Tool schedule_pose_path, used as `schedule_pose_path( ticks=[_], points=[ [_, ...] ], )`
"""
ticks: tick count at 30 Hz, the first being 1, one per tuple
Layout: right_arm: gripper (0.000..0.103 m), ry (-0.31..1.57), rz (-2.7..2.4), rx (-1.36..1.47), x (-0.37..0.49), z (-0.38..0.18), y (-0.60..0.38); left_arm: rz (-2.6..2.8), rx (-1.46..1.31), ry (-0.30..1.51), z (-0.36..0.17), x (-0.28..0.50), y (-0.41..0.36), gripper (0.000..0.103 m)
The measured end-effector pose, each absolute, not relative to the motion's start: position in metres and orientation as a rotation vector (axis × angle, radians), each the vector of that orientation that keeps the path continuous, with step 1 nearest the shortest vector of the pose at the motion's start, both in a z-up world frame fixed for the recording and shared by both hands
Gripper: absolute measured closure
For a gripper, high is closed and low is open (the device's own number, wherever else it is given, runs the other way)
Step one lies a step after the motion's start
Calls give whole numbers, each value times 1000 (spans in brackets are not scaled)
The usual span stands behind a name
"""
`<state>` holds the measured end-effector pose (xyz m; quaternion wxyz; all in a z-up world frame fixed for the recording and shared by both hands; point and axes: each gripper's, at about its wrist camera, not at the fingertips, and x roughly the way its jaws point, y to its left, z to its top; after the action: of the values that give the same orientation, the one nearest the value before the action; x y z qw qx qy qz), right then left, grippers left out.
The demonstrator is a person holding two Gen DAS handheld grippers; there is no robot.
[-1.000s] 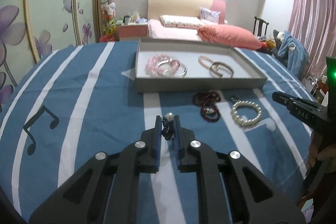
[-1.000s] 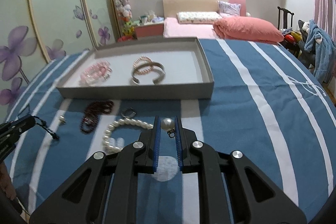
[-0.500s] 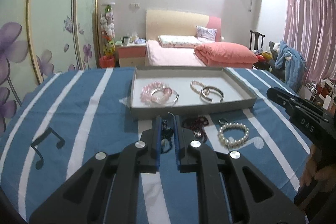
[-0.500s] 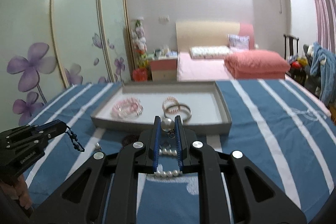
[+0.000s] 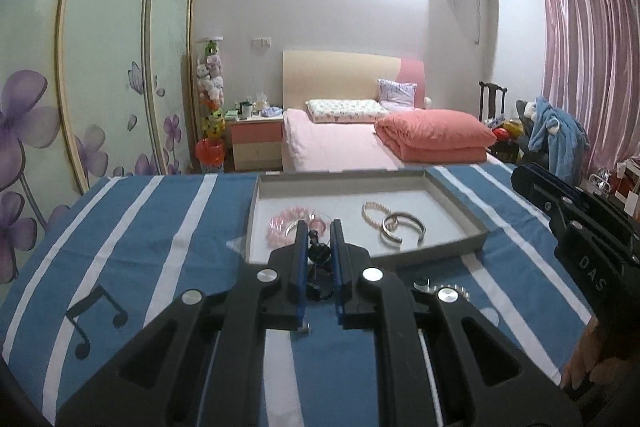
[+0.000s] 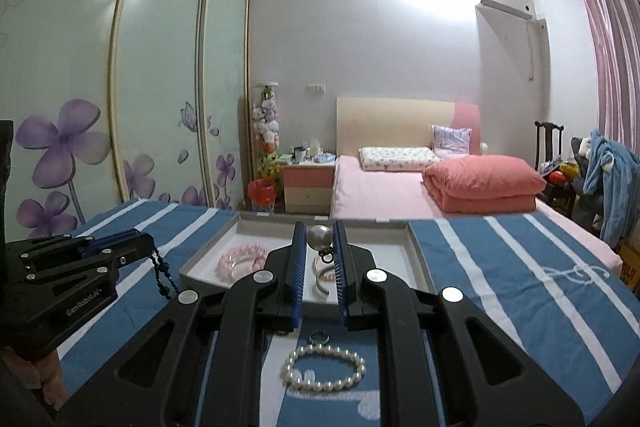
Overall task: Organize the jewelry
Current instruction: 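Carry the pearl earring to the tray with the right tool while the left carries the black bracelet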
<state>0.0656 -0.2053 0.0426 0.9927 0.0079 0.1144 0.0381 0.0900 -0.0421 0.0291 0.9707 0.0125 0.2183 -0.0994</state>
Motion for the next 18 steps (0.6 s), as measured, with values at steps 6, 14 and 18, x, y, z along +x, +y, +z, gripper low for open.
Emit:
schedule_pose_path(
  ticks=[6,14,18],
  points=[
    [89,176,56,17,80,54,-208,-180,5,407,39,112,-46,91],
    [89,164,41,33,106,54,-212,-173,4,400,44,147,-55,91],
    [89,172,40,28,118,51,-213,-175,2,420,39,164,-57,91]
  ],
)
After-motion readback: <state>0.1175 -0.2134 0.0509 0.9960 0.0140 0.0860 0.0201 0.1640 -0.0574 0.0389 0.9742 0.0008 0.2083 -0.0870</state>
